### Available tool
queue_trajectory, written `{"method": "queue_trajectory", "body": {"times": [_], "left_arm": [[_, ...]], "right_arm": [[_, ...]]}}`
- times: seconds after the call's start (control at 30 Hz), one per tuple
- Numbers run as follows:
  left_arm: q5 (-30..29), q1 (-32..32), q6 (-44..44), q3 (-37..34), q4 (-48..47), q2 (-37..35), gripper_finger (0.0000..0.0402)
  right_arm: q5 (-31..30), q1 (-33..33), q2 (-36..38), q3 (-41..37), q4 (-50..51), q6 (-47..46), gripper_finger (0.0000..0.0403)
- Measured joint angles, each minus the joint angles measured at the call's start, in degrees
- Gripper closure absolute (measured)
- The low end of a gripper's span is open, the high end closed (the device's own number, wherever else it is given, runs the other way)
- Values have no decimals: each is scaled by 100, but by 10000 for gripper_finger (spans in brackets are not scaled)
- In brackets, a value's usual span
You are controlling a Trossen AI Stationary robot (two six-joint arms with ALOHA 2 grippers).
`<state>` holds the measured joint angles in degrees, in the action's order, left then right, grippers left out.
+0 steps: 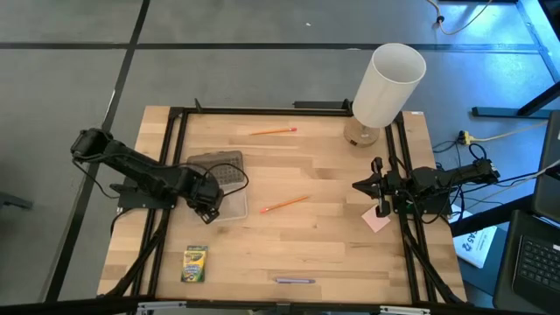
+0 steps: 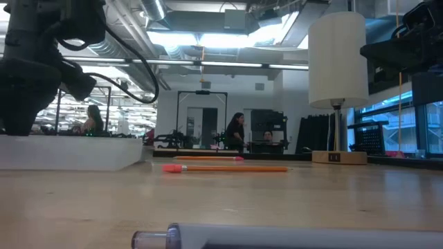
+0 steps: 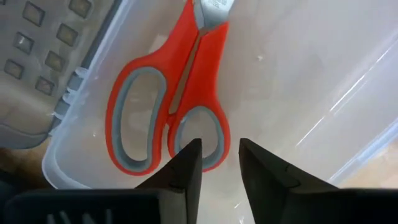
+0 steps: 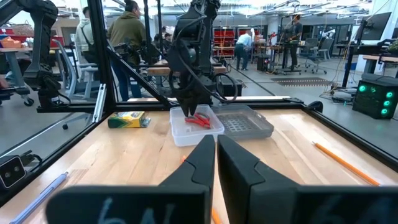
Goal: Pack school essentials
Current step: Put the orange pencil into the transparent supply box
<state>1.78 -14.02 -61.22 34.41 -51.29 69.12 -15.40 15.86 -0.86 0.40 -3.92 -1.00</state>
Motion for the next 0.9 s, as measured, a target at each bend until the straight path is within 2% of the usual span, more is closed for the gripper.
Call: {"method": "queue_trajectory", "body": {"times": [0.2, 0.33, 0.47, 0.67, 0.77, 0.9], "left_arm": [[237, 39, 14, 53, -51, -4, 301], [-74, 17, 302, 316, -96, -96, 298], [-626, -126, 524, 668, -92, -310, 300], [-880, -573, 436, 1113, -46, -557, 298], [-1117, -874, 427, 1219, -47, -626, 300], [-1416, -1228, 19, 1248, -47, -731, 299]], "right_arm": [[-233, 2, -6, 62, 86, 9, 393], [-484, 1, -88, 443, 580, -19, 397], [-596, 0, -422, 849, 1000, -39, 399], [-597, 0, -1563, 1580, 1507, -334, 400], [-571, 0, -2361, 2058, 1781, -488, 401], [-403, 0, -3599, 2937, 2622, -791, 401]]}}
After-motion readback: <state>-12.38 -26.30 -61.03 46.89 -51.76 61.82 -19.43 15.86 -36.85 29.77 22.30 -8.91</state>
